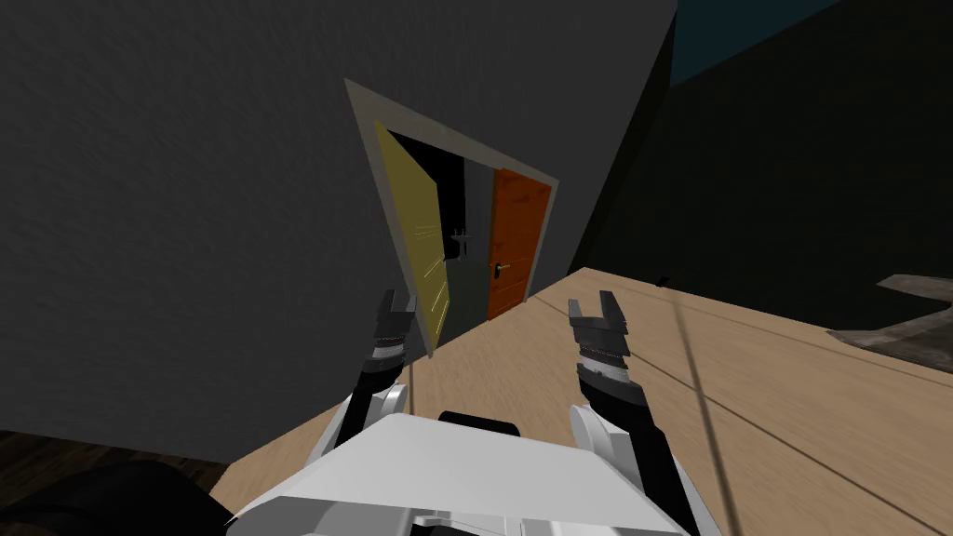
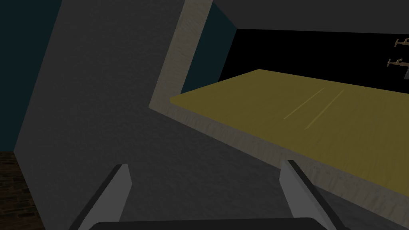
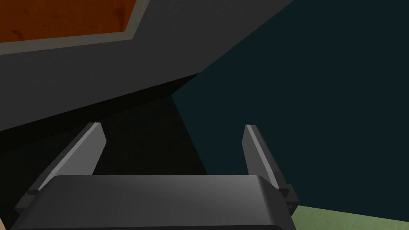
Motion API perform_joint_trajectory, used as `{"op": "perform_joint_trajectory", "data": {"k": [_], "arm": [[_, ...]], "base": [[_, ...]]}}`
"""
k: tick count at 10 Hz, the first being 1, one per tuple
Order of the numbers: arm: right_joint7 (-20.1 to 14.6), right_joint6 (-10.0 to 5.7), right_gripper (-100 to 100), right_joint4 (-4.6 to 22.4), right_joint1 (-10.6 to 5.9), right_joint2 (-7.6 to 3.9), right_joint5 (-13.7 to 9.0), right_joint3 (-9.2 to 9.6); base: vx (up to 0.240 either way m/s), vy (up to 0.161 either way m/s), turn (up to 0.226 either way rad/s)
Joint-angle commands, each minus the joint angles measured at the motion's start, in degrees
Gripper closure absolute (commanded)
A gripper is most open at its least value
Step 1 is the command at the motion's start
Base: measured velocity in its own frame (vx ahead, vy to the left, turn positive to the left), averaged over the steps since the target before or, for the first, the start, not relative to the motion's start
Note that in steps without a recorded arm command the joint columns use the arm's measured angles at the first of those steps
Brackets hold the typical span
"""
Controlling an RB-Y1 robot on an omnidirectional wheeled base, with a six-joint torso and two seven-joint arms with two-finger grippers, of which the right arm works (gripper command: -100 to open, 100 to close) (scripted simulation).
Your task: Push the door open
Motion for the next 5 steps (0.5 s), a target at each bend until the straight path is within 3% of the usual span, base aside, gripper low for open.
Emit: {"op": "perform_joint_trajectory", "data": {"k": [1, 5], "arm": [[-0.6, -0.16, -100, 1.6, -0.91, -0.46, 0.3, 0.14], [-2.2, -0.63, -100, 6.2, -3.59, -1.61, 1.3, 0.57]], "base": [[0.065, -0.003, 0.021], [0.116, -0.051, 0.033]]}}
